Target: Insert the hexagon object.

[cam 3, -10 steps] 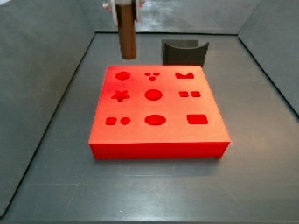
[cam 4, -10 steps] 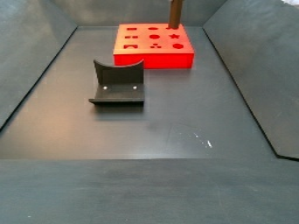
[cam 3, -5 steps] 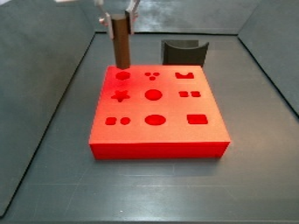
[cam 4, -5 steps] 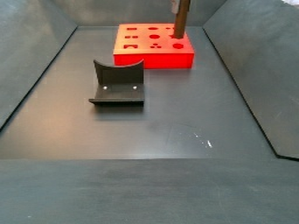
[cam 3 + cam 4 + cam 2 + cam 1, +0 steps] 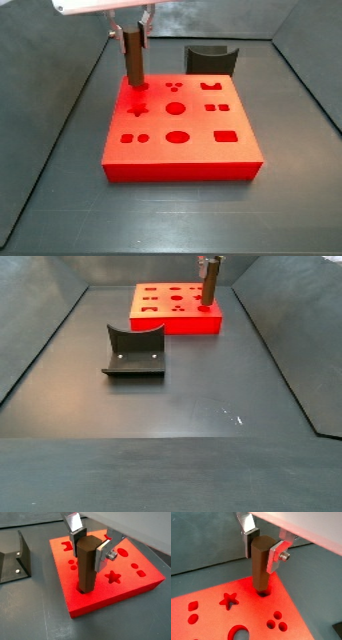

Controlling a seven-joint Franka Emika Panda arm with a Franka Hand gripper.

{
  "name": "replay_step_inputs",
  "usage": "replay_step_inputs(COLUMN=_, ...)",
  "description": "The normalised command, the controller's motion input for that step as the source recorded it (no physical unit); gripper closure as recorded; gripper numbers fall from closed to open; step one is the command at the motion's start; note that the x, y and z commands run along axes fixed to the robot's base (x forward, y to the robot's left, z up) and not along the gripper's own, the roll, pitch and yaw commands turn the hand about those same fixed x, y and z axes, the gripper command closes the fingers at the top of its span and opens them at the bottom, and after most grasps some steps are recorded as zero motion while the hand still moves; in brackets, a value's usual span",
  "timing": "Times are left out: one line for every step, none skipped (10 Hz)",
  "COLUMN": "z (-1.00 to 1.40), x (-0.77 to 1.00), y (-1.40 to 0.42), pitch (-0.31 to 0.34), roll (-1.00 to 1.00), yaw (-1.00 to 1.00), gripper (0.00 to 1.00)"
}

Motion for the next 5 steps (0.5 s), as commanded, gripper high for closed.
replay_step_inputs(z=-0.24, x=-0.07, y=0.09, pitch=0.000, roll=0.11, yaw=0.36, gripper=1.00)
replay_step_inputs(z=-0.20, x=0.00, y=0.03, pitch=-0.003, roll=0.05, yaw=0.35, gripper=1.00)
replay_step_inputs(z=-0.15, x=0.03, y=0.00, pitch=0.000, roll=0.00, yaw=0.36, gripper=1.00)
replay_step_inputs(z=-0.05, x=0.20, y=0.00, pitch=0.000, roll=0.00, yaw=0.37, gripper=1.00)
replay_step_inputs(z=0.00, x=0.35, y=0.00, pitch=0.000, roll=-0.04, yaw=0.43, gripper=1.00)
